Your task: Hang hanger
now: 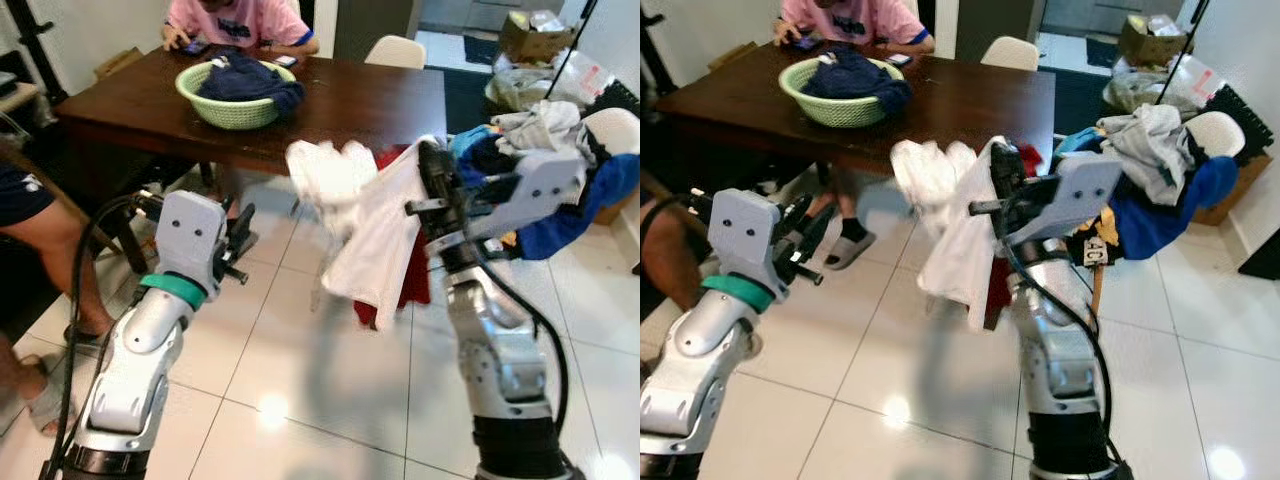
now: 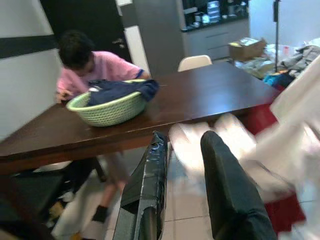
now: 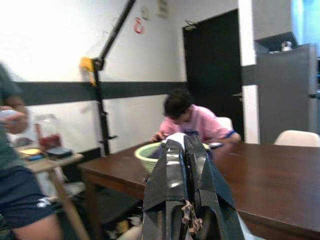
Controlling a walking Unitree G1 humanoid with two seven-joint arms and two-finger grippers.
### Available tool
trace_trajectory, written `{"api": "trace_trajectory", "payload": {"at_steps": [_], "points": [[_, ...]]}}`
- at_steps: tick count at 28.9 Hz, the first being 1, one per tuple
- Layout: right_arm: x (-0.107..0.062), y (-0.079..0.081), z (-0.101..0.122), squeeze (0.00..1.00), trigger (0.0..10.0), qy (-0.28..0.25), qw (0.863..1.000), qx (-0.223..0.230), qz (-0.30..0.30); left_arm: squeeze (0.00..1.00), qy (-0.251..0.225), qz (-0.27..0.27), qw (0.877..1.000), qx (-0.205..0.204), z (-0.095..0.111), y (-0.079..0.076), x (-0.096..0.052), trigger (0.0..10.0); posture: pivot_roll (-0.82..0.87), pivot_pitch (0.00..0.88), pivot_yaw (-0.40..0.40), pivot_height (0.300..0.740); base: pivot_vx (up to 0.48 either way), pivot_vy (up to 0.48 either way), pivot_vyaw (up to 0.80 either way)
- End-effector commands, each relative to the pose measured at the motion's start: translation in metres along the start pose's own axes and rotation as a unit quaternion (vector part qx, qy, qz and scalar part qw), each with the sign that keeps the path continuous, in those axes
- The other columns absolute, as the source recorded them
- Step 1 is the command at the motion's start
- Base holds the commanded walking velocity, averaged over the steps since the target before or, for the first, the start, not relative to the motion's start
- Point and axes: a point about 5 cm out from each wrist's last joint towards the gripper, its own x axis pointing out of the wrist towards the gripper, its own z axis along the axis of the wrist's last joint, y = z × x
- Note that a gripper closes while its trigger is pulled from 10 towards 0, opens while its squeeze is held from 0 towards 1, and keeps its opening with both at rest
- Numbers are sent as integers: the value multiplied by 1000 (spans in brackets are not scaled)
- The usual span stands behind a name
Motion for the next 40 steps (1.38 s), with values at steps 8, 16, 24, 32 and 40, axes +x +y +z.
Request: {"api": "trace_trajectory", "payload": {"at_steps": [8, 16, 24, 32, 40], "points": [[-1, -5, 4, 0, 10000, -6, 1000, -9, -4, 0, 6, -8, 1000, -5, -3, -5, 0, 10000, 9, 47, 38, 740, 0, 0, 0], [-8, -10, -13, 0, 10000, 33, 999, -23, -15, 0, 42, -15, 997, -67, -11, -18, -4, 10000, 1, 58, 33, 740, 0, 0, 0], [-14, -14, -25, 0, 10000, 61, 997, -21, -29, 0, 47, -14, 995, -92, -9, -22, -1, 10000, -4, 60, 33, 740, 0, 0, -800], [-15, -17, -26, 0, 10000, 64, 997, -26, -34, 0, 61, -27, 995, -72, -13, -28, -1, 10000, -9, 63, 31, 740, 0, 0, -800], [-15, -17, -28, 0, 10000, 67, 997, -28, -35, 0, 59, -30, 996, -62, -12, -30, 0, 10000, -8, 66, 28, 740, 0, 0, -800]]}}
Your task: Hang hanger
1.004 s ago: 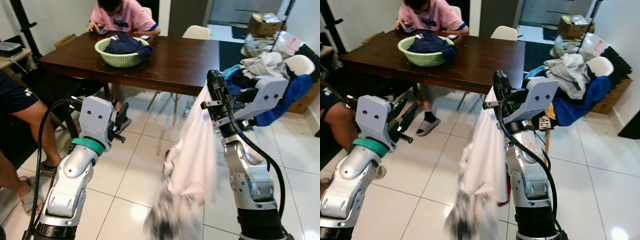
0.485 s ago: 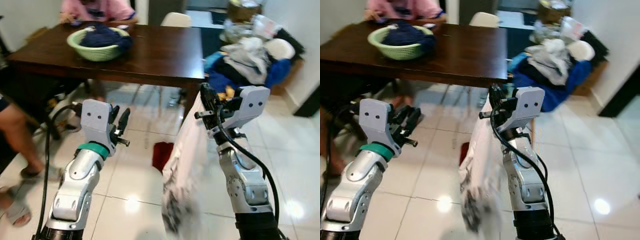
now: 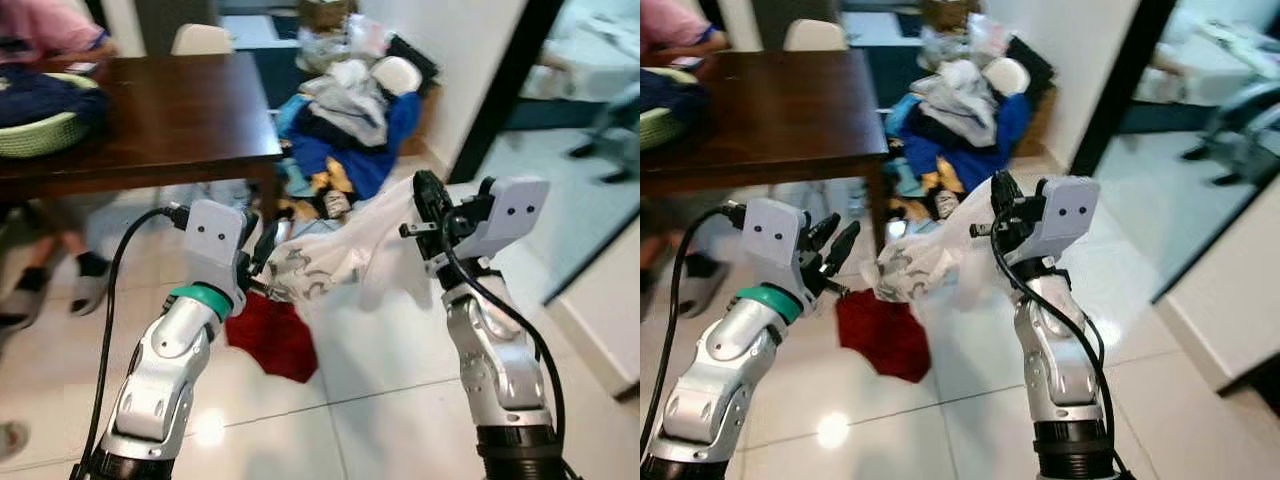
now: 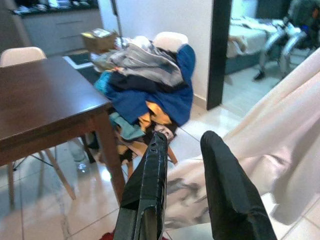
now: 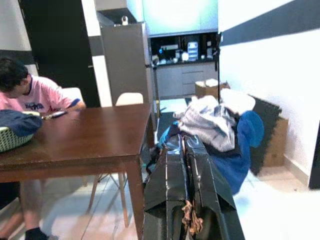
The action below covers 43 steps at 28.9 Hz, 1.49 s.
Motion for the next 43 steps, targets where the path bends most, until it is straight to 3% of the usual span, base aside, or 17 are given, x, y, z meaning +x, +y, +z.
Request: {"api": "trace_trajectory", "payload": {"at_steps": [1, 17, 19, 22, 30, 43], "points": [[-1, -3, 1, 0, 10000, -4, 1000, -3, -5, 0, 8, -6, 1000, 2, -3, -4, 0, 10000, -10, 66, 27, 740, 0, 0, -800], [-6, -4, -10, 0, 10000, 14, 1000, -9, -10, 0, 22, -8, 1000, 4, -10, -5, -2, 10000, -13, 68, 28, 740, 0, 0, -800], [-16, -7, -29, 0, 10000, 47, 999, -20, -16, 0, 41, -7, 999, 21, -22, -4, -7, 10000, -13, 69, 29, 740, 0, 0, -800], [-23, -9, -40, 0, 10000, 68, 997, -26, -20, 0, 52, -8, 998, 28, -29, -3, -10, 10000, -13, 69, 29, 740, 0, 0, -800], [-24, -8, -41, 0, 10000, 71, 997, -26, -19, 0, 51, -10, 998, 28, -28, -4, -10, 10000, -13, 69, 28, 740, 0, 0, -800], [-21, -11, -40, 0, 10000, 63, 997, -34, -19, 0, 43, -12, 999, 29, -27, -5, -7, 10000, -19, 64, 26, 740, 0, 0, -308]]}}
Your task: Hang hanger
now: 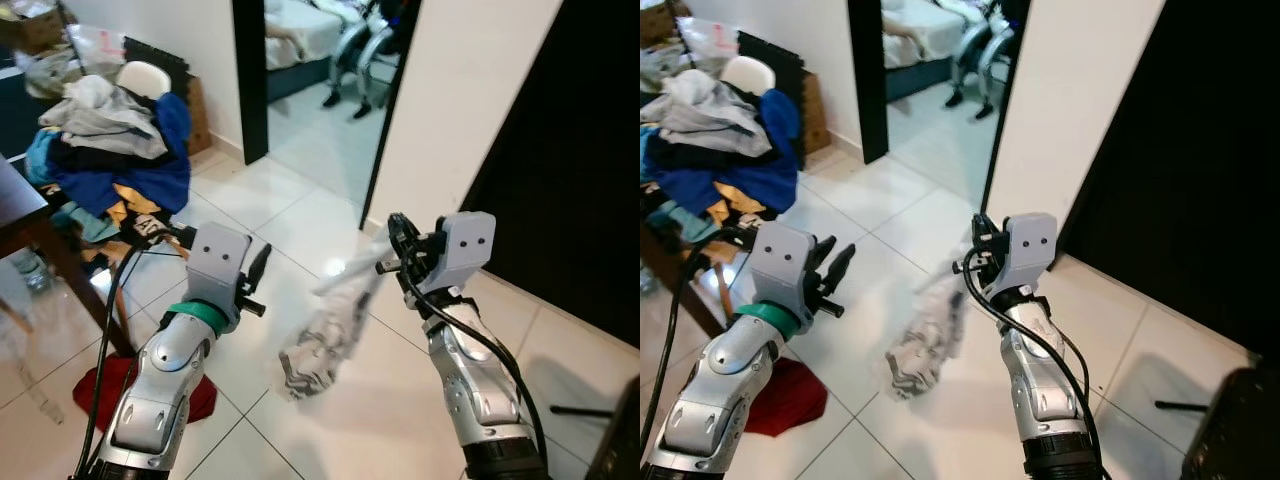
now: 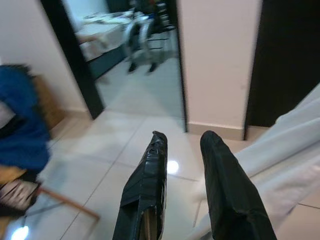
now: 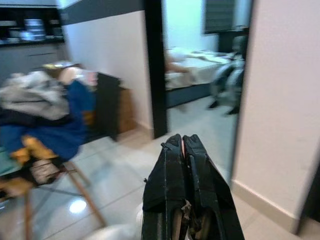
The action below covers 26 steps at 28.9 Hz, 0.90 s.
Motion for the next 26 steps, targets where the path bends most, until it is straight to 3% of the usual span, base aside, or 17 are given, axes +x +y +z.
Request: {"api": "trace_trajectory", "payload": {"at_steps": [1, 4, 9, 26], "points": [[1, -1, 4, 0, 10000, -16, 1000, -5, -3, 0, 1, -2, 1000, 5, -2, -1, 0, 10000, -19, 64, 26, 740, 0, 0, 0], [1, -1, 5, 0, 10000, -16, 1000, -5, -3, 0, 0, -2, 1000, 5, -2, -1, 0, 10000, -20, 62, 25, 740, 0, 0, 0], [2, -2, 5, 0, 10000, -19, 1000, -7, -2, 0, -2, -1, 1000, 5, -1, -1, 1, 10000, -20, 58, 21, 740, 0, 0, -800], [0, -2, 3, 0, 10000, -17, 1000, -10, -3, 0, -5, -2, 1000, 4, -1, -1, 1, 10000, -25, 66, 25, 740, 0, 0, 0]]}}
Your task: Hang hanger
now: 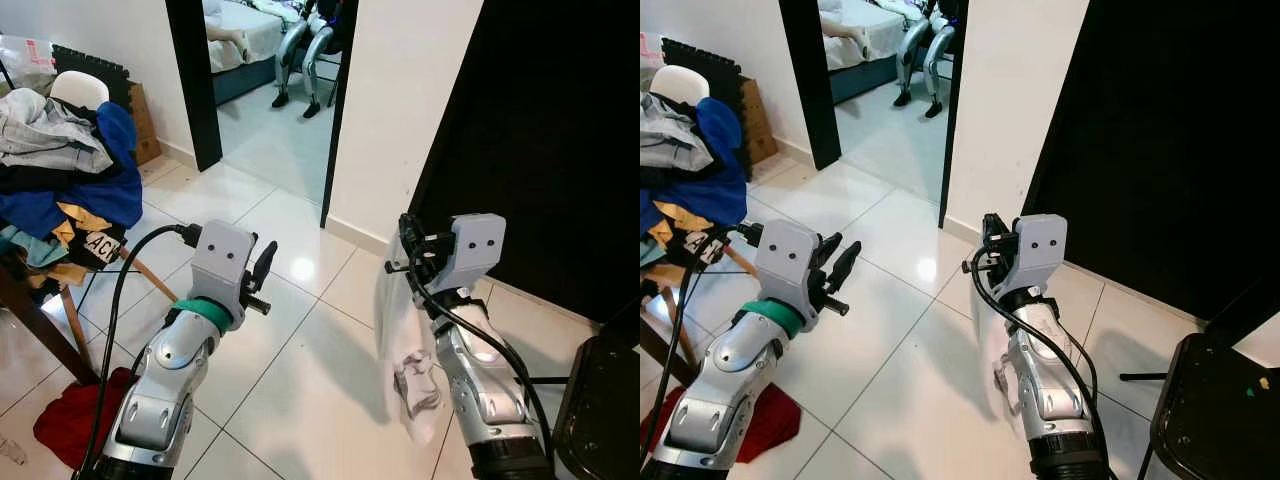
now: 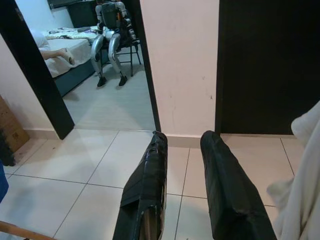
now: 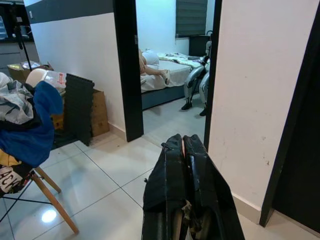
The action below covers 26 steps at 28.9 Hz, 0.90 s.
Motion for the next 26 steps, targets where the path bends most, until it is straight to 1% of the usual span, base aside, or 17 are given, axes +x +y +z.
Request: {"api": "trace_trajectory", "payload": {"at_steps": [1, 5, 7, 10, 26], "points": [[-1, -1, 2, 0, 10000, -9, 1000, -7, -4, 0, 4, -3, 1000, 2, -3, -2, 0, 10000, -26, 68, 26, 740, 0, 0, 0], [-1, -2, 2, 0, 10000, -10, 1000, -9, -6, 0, 3, -4, 1000, 2, -3, -2, 0, 10000, -26, 68, 26, 740, 0, 0, 0], [-1, -2, 2, 0, 10000, -9, 1000, -23, -3, 0, 3, -4, 1000, 1, -3, -2, 0, 10000, -28, 68, 27, 740, 0, 0, 0], [-1, -1, 1, 0, 10000, -4, 1000, -17, -4, 0, 4, -4, 1000, 1, -3, -2, 1, 10000, -28, 69, 27, 740, 0, 0, 0], [-1, -2, 1, 0, 10000, -5, 1000, -18, -5, 0, 4, -5, 1000, 0, -3, -3, 2, 10000, -30, 68, 27, 740, 0, 0, -795]]}}
